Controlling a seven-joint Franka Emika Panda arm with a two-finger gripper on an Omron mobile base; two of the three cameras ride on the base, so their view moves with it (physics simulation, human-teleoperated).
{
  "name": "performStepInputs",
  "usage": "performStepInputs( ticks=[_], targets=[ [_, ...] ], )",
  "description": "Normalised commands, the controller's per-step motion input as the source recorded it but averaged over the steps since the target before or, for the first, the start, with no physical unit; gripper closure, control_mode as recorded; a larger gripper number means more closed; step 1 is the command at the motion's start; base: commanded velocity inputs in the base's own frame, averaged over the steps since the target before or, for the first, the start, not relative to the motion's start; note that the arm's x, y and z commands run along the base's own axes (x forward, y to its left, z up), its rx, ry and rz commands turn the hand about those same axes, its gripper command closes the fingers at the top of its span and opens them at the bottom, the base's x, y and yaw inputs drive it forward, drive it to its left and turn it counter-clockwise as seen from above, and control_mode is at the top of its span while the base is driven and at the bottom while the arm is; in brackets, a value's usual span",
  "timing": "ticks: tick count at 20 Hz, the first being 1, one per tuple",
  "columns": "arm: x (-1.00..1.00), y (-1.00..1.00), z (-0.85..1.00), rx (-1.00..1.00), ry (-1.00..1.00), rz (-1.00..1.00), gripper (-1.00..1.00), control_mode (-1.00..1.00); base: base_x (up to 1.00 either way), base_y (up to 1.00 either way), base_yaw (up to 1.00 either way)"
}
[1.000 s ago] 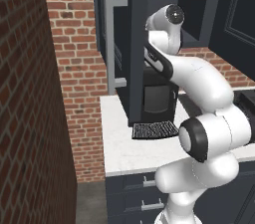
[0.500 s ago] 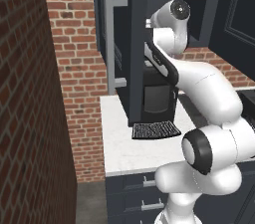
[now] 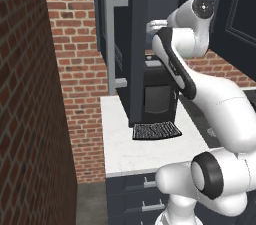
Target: Gather all objects into one cabinet and sort the glasses and bowls to opposite sides.
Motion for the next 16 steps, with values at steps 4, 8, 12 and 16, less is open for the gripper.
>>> performStepInputs(
  ticks=[4, 8, 12, 16],
  targets=[
    [-0.75, -0.40, 0.00, 0.00, 0.00, 0.00, 1.00, -1.00, 0.00, 0.00, 0.00],
    [-0.81, -0.13, 0.00, 0.00, 0.00, 0.00, 1.00, -1.00, 0.00, 0.00, 0.00],
    [-0.80, 0.00, 0.00, 0.00, 0.00, 0.00, 1.00, -1.00, 0.00, 0.00, 0.00],
    [-0.63, 0.00, 0.00, 0.00, 0.00, 0.00, 1.00, -1.00, 0.00, 0.00, 0.00]
  ],
)
